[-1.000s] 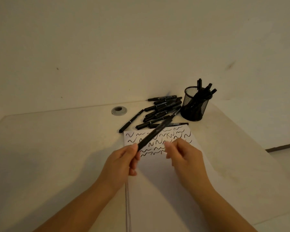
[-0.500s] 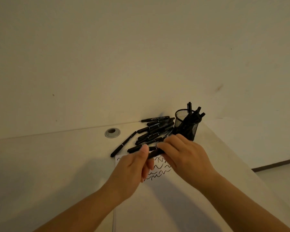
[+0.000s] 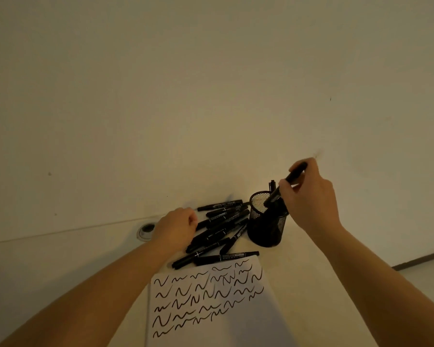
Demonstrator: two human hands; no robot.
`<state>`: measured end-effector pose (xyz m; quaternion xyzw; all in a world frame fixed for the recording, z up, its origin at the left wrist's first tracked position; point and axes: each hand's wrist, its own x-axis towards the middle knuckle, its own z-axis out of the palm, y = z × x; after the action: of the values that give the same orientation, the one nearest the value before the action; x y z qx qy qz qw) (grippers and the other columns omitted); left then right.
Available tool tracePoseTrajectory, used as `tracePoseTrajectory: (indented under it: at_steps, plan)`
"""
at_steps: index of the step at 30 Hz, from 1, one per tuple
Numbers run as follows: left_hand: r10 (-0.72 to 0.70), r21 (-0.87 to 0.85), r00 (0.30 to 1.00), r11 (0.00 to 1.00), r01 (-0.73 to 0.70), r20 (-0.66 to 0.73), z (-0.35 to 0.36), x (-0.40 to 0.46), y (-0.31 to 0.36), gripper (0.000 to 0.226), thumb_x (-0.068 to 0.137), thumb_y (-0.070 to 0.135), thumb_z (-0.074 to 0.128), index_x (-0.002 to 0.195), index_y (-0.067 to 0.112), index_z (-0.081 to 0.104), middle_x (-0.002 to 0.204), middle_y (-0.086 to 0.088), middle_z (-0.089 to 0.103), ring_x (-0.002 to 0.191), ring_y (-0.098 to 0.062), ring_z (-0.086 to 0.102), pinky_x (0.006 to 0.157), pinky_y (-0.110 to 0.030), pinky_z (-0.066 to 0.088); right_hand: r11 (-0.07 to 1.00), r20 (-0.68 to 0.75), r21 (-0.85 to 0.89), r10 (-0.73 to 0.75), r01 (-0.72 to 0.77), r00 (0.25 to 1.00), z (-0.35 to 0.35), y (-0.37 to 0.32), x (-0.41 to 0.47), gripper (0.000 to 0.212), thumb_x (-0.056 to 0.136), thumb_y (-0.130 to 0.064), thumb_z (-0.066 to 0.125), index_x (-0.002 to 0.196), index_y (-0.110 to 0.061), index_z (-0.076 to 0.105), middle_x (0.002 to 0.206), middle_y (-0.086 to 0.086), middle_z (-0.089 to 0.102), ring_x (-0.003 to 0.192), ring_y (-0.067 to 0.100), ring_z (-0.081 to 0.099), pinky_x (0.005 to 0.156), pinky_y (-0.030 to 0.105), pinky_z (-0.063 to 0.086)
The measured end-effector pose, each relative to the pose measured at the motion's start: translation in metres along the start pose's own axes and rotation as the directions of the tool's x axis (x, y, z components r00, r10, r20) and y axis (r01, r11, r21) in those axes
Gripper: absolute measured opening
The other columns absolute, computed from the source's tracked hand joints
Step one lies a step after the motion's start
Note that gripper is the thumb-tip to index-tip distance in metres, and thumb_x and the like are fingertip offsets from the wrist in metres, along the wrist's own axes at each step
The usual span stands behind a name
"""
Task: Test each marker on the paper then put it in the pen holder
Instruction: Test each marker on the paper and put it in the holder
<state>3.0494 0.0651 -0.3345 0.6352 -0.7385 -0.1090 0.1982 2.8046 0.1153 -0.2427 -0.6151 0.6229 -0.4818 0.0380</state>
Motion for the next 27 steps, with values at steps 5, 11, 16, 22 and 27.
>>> tracePoseTrajectory:
  at_steps: [5, 11, 16, 22, 27]
  plan:
    - [0.025, 0.089, 0.999, 0.996, -0.028, 0.039, 0.016, 0.024, -0.017, 0.023, 0.093, 0.03, 0.046, 0.113, 0.021, 0.053, 0.112, -0.002, 0.053, 0.099, -0.019, 0.052, 0.082, -0.036, 0.048, 0.998, 0.123, -0.067, 0.03, -0.021, 0.992, 0.02, 0.018, -0.004, 0.015, 0.093, -0.029, 0.047, 0.098, -0.015, 0.045, 0.075, 0.007, 0.062, 0.066, 0.023, 0.059, 0.056, 0.04, 0.052]
    - [0.024, 0.121, 0.989, 0.992, -0.042, 0.145, 0.026, 0.037, -0.02, 0.025, 0.09, 0.038, 0.05, 0.107, 0.02, 0.056, 0.111, -0.004, 0.053, 0.098, -0.019, 0.051, 0.082, -0.032, 0.045, 0.957, 0.25, -0.28, -0.005, 0.077, 0.968, 0.033, 0.024, -0.004, 0.02, 0.092, -0.03, 0.044, 0.1, -0.015, 0.056, 0.08, 0.0, 0.051, 0.08, 0.018, 0.049, 0.06, 0.029, 0.042]
    - [0.051, 0.131, 0.991, 0.989, -0.067, 0.126, 0.03, 0.038, -0.018, 0.025, 0.088, 0.038, 0.054, 0.102, 0.018, 0.056, 0.107, -0.004, 0.052, 0.095, -0.019, 0.051, 0.079, -0.032, 0.045, 0.905, 0.272, -0.401, -0.031, 0.143, 0.962, 0.038, 0.024, -0.004, 0.025, 0.09, -0.033, 0.047, 0.103, -0.016, 0.062, 0.084, -0.005, 0.053, 0.098, 0.016, 0.046, 0.073, 0.031, 0.046]
    - [-0.008, 0.066, 0.992, 0.998, 0.0, 0.122, 0.028, 0.034, -0.017, 0.023, 0.094, 0.029, 0.046, 0.105, 0.01, 0.054, 0.101, -0.009, 0.061, 0.084, -0.018, 0.054, 0.07, -0.028, 0.041, 0.876, 0.292, -0.444, -0.055, 0.187, 0.955, 0.037, 0.025, -0.007, 0.025, 0.09, -0.036, 0.047, 0.106, -0.02, 0.059, 0.102, -0.003, 0.062, 0.103, 0.015, 0.045, 0.075, 0.028, 0.045]
    - [-0.008, 0.03, 0.996, 0.999, 0.011, -0.091, -0.005, 0.021, -0.018, 0.021, 0.095, 0.031, 0.044, 0.105, 0.013, 0.052, 0.101, -0.005, 0.059, 0.079, -0.014, 0.047, 0.066, -0.027, 0.036, 0.889, 0.223, -0.385, -0.17, 0.247, 0.96, 0.026, 0.018, -0.015, 0.026, 0.09, -0.023, 0.051, 0.114, -0.015, 0.055, 0.11, 0.0, 0.056, 0.102, 0.016, 0.045, 0.079, 0.023, 0.038]
